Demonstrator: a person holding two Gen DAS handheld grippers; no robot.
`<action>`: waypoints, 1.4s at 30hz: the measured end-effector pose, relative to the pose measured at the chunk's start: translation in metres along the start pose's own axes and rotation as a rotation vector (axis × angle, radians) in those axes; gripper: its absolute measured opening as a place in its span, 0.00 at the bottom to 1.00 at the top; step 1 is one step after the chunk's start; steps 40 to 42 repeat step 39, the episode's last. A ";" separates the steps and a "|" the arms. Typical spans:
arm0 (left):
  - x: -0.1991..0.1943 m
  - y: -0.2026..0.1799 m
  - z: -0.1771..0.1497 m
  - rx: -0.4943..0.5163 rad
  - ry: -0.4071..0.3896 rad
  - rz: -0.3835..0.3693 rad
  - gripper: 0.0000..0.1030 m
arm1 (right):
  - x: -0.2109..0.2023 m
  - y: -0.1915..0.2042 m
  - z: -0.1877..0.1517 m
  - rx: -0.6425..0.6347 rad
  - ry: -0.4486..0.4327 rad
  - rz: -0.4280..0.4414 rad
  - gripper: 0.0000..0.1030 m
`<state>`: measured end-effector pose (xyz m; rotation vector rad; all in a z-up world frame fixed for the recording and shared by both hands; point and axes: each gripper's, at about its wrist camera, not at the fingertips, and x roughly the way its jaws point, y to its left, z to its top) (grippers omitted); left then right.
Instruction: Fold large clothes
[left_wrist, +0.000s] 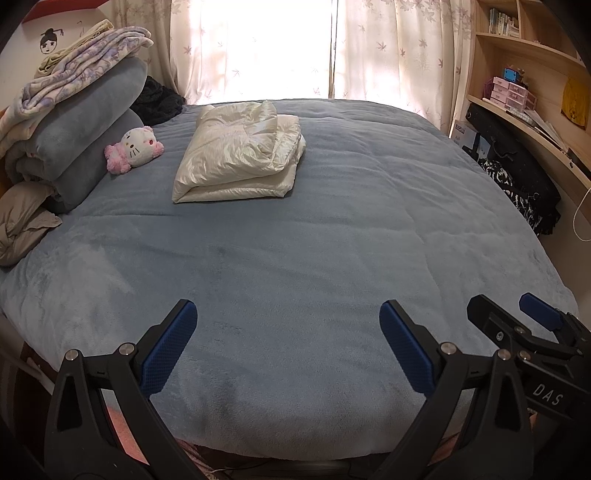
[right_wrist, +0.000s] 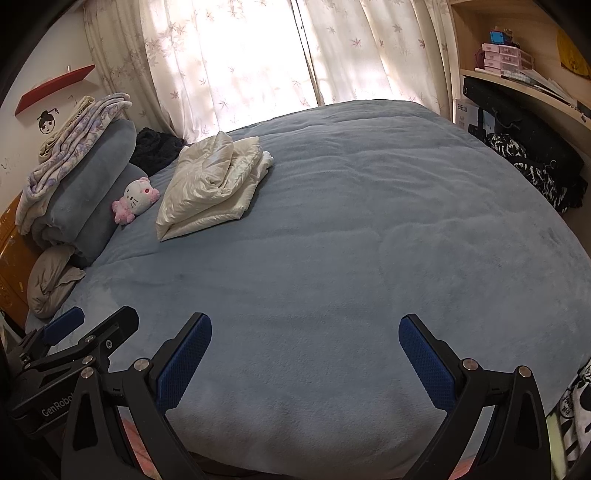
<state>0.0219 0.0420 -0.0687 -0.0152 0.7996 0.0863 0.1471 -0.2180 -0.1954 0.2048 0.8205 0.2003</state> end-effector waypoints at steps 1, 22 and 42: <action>-0.001 -0.001 -0.002 -0.002 0.001 -0.001 0.95 | 0.000 0.001 0.000 0.000 -0.001 0.000 0.99; 0.004 -0.003 -0.009 -0.017 0.020 -0.005 0.94 | 0.005 0.006 -0.006 -0.003 0.009 -0.003 0.99; 0.014 0.003 -0.011 -0.034 0.055 -0.011 0.94 | 0.014 0.009 -0.012 -0.010 0.030 -0.012 0.99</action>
